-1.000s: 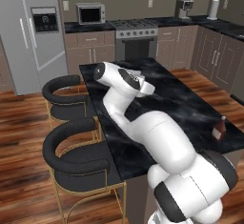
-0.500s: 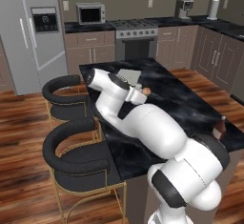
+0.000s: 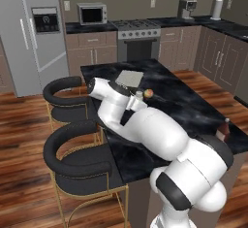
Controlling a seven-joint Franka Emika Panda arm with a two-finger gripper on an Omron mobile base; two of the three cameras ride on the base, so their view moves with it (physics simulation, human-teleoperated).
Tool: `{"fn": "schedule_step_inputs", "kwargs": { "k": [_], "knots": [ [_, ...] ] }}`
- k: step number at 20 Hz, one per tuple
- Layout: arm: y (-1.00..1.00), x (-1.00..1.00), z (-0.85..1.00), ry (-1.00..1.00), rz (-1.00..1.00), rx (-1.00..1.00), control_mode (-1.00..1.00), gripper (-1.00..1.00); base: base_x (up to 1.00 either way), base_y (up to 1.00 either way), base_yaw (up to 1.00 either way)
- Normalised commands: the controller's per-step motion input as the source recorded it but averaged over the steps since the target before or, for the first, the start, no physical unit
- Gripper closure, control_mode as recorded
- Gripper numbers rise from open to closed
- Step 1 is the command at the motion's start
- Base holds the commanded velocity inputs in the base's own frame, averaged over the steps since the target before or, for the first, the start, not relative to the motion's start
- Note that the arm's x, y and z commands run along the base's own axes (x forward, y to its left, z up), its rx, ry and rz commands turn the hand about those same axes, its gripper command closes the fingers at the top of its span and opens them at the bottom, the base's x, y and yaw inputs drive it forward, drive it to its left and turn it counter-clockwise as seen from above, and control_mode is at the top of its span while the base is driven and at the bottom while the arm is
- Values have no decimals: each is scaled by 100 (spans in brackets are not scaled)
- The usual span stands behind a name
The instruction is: Move the shaker and ketchup from the cabinet to the dining counter.
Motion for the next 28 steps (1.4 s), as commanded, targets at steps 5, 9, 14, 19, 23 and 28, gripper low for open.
{"fn": "schedule_step_inputs", "kwargs": {
  "k": [5,9,14,19,23,28],
  "knots": [
    [0,0,-31,0,0,0,-100,100,0,0,0],
    [0,0,-41,0,0,0,-100,100,0,0,0],
    [0,0,-39,0,0,0,-100,100,0,0,0],
    [0,0,-37,2,0,0,-100,100,0,0,0],
    [0,0,-42,6,0,0,-100,100,0,0,0],
    [0,0,-37,12,0,0,-100,100,0,0,0]
  ]
}}
